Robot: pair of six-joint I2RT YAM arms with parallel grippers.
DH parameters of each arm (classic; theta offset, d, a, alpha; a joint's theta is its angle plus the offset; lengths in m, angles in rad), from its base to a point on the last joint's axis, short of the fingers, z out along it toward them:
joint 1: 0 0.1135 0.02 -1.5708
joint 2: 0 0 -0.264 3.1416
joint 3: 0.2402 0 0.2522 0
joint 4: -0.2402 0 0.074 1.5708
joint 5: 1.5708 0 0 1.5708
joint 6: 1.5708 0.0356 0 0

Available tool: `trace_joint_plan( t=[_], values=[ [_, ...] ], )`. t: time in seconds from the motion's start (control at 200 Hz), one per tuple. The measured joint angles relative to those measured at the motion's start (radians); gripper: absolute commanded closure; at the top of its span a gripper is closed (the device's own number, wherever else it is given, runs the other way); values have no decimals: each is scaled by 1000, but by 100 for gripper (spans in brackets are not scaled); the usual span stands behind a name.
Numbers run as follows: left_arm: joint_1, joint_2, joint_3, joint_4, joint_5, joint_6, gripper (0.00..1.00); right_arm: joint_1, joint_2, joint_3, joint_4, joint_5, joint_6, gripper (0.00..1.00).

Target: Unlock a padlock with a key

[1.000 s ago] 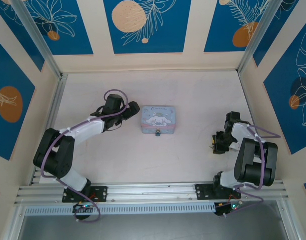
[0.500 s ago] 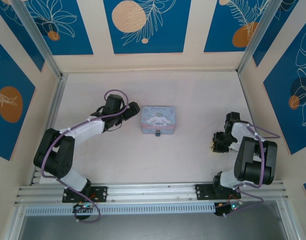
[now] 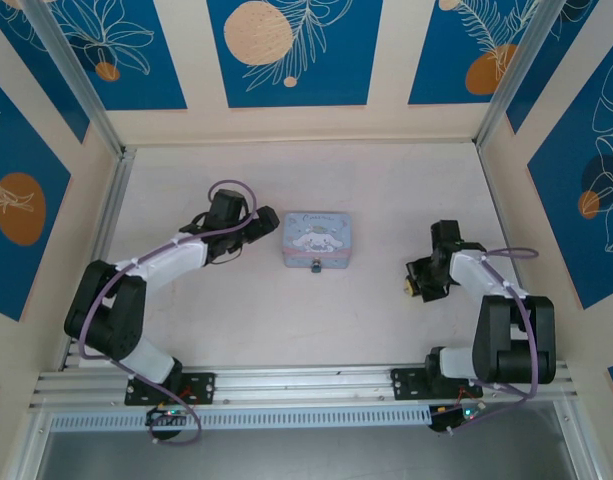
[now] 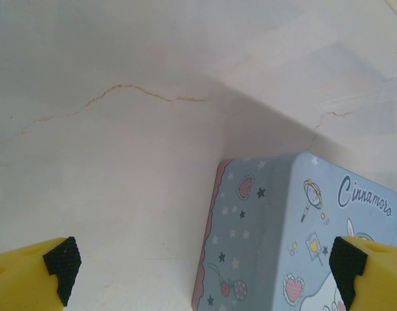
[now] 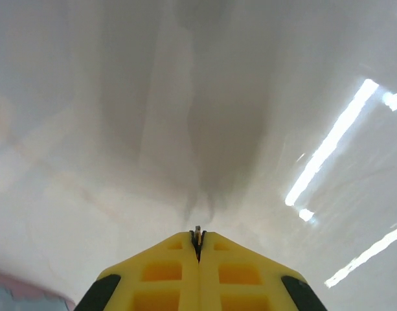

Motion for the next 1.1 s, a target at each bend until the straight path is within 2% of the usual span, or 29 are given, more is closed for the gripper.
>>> trace_joint_plan(
  t=[0.27, 0.455, 0.515, 0.565, 0.615, 0.69, 0.95, 1.1],
  values=[
    [0, -46, 0, -16, 1, 31, 0, 330, -18, -1, 39, -46, -43, 100],
    [0, -46, 0, -36, 9, 56, 0, 535, 82, 10, 104, -50, 14, 100],
    [0, -46, 0, -39, 15, 62, 0, 584, 129, 34, 113, -48, 30, 77],
    [0, -46, 0, -42, 23, 70, 0, 619, 165, 65, 111, -45, 33, 65],
    [0, -46, 0, -46, 28, 76, 0, 644, 186, 92, 114, -36, 35, 55],
    [0, -46, 0, -55, 35, 82, 0, 674, 187, 121, 114, -23, 37, 48],
    [-3, -46, 0, -61, 53, 98, 0, 686, 92, 122, 87, 40, 44, 48],
    [-4, -46, 0, -68, 54, 105, 0, 694, 88, 101, 81, 56, 59, 52]
  ],
)
